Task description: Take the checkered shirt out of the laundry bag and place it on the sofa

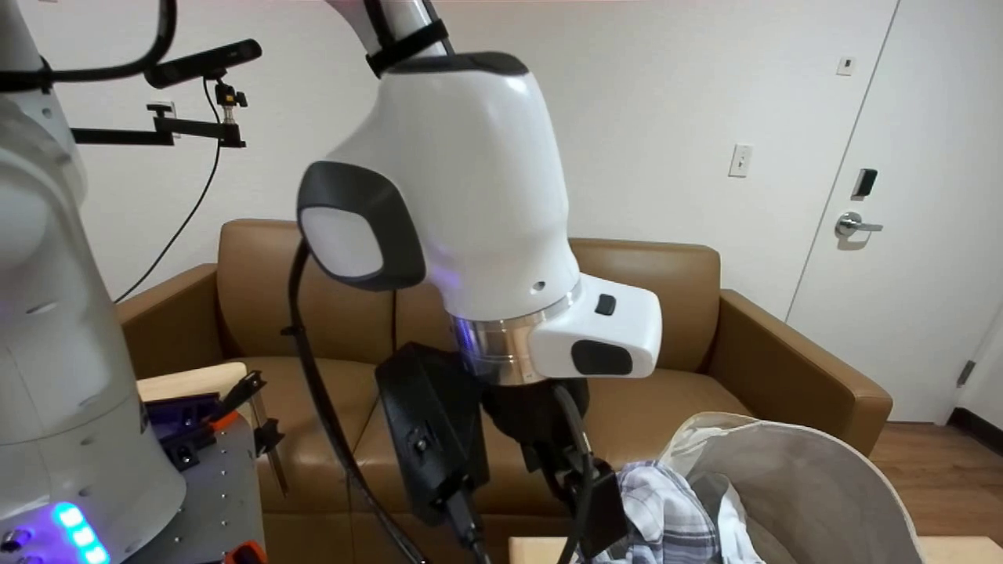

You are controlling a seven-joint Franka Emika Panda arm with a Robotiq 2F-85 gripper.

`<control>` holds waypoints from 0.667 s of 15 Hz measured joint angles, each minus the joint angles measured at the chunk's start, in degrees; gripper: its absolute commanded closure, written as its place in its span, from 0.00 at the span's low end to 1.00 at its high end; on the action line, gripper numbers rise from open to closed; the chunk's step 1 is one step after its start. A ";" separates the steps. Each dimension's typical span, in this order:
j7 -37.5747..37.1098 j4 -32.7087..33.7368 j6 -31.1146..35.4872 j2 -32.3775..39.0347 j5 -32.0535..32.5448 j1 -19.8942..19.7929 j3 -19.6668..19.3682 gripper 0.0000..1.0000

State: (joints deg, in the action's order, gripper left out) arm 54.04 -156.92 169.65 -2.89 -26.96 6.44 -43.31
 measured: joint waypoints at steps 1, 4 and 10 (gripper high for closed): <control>0.42 1.60 -2.82 0.30 0.10 0.00 -0.22 0.00; 4.78 9.42 -13.51 3.74 -1.19 -0.25 -2.26 0.00; 22.27 22.38 -19.87 21.21 -17.10 -6.89 0.82 0.00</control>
State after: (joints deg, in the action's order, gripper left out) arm 76.31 -134.54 149.79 18.32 -44.06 -0.45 -42.49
